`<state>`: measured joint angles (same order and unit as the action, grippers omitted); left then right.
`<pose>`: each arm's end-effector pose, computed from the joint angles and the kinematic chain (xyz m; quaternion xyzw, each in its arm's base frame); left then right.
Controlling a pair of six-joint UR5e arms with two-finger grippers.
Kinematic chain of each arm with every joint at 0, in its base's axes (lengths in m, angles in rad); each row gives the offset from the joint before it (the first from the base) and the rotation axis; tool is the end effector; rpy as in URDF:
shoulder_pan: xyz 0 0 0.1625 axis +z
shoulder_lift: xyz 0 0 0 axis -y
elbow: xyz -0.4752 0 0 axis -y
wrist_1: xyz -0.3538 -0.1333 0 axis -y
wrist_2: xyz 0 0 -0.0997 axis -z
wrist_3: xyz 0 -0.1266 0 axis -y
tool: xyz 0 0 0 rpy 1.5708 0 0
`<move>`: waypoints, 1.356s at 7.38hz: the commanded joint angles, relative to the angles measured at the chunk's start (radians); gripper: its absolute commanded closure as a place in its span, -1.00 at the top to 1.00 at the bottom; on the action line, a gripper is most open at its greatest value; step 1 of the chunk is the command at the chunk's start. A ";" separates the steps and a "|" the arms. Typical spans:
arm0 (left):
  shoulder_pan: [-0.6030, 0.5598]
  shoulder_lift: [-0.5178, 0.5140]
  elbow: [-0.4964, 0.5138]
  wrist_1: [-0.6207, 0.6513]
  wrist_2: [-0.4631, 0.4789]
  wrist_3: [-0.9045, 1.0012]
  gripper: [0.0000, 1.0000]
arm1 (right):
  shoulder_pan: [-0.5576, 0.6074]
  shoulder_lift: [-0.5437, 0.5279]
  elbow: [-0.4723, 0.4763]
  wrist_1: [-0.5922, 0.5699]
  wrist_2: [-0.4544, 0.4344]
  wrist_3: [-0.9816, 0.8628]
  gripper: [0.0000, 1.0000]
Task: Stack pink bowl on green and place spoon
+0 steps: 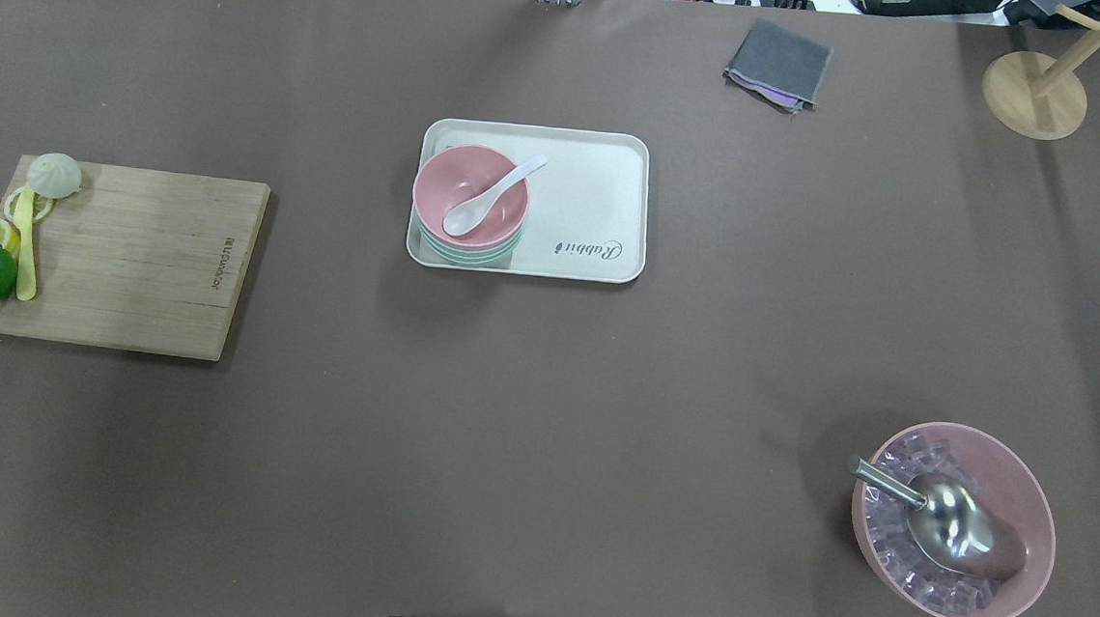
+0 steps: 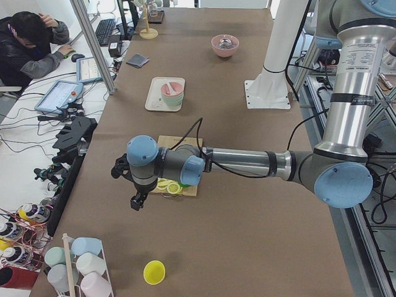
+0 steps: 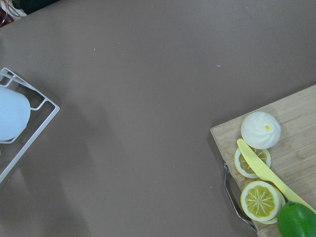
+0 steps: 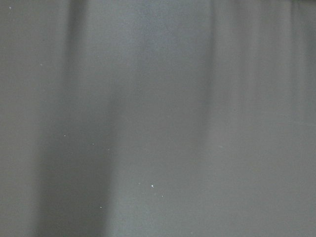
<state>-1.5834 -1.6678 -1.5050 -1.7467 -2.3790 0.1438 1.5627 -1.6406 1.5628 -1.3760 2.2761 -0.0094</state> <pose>-0.0483 -0.5146 0.6895 0.1253 0.3825 0.1005 0.9099 0.0477 -0.4303 0.7481 0.0551 -0.3448 -0.0284 0.9366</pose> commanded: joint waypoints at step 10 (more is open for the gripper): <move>0.003 0.125 -0.032 -0.129 0.031 -0.170 0.96 | -0.027 0.027 0.079 -0.196 -0.004 0.000 1.00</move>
<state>-1.5801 -1.5443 -1.5379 -1.8709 -2.3487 -0.0255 1.5360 -1.6114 1.6439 -1.5683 2.2769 -0.0098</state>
